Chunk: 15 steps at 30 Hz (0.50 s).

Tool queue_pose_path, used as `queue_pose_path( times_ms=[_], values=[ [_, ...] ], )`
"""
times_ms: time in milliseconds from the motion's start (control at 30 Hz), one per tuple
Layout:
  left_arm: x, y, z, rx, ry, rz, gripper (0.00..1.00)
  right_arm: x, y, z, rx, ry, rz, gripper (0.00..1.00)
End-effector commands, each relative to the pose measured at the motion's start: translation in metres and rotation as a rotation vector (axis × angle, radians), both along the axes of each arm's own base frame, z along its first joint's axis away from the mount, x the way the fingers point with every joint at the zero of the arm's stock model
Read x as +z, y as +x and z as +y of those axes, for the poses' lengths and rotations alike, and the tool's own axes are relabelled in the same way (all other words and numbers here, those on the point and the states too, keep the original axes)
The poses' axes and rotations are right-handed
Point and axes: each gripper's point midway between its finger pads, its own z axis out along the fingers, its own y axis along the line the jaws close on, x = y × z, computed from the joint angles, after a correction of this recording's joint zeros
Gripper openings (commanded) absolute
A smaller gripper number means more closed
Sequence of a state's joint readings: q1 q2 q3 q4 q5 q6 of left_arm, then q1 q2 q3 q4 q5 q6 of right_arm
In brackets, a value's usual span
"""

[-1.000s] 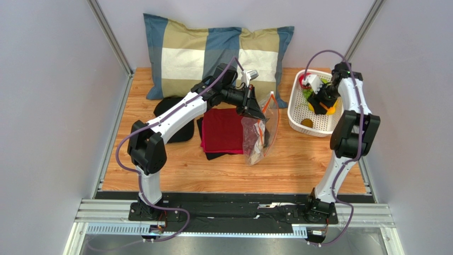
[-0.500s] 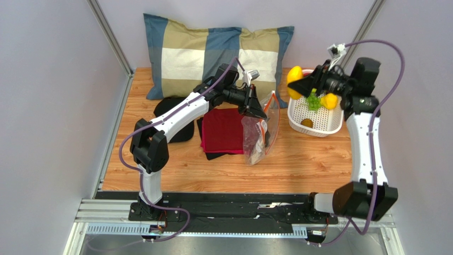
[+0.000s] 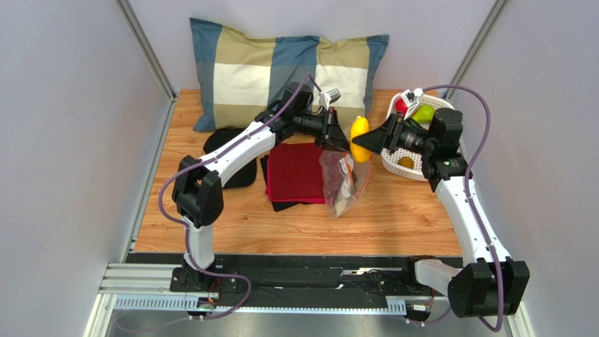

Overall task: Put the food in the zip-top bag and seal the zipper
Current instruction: Place the fake fruit in the zipper food storage bag.

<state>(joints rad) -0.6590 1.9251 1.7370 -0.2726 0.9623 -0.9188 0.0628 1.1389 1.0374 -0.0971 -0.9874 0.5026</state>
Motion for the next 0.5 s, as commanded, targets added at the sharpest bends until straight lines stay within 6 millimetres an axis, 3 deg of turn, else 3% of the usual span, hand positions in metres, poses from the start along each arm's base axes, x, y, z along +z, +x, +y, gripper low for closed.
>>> queue_pose_path(
  times_ms=[0, 167, 267, 300, 333, 467],
  values=[
    [0.020, -0.001, 0.003, -0.020, -0.063, -0.014, 0.00, -0.024, -0.002, -0.002, -0.028, -0.067, -0.005, 0.00],
    [0.019, -0.001, 0.006, -0.019, -0.063, -0.014, 0.00, -0.050, -0.011, -0.014, -0.038, -0.225, -0.005, 0.00],
    [0.020, -0.003, 0.006, -0.019, -0.063, -0.015, 0.00, -0.060, -0.016, -0.022, -0.018, -0.334, -0.025, 0.08],
    [0.020, -0.002, 0.006, -0.018, -0.063, -0.019, 0.00, -0.066, -0.016, -0.024, -0.008, -0.365, -0.024, 0.14],
    [0.019, -0.001, 0.006, -0.016, -0.060, -0.020, 0.00, -0.068, -0.018, -0.027, 0.002, -0.408, -0.026, 0.37],
    [0.019, -0.001, 0.005, -0.016, -0.058, -0.023, 0.00, -0.072, -0.022, -0.027, 0.041, -0.468, 0.045, 0.81]
  ],
)
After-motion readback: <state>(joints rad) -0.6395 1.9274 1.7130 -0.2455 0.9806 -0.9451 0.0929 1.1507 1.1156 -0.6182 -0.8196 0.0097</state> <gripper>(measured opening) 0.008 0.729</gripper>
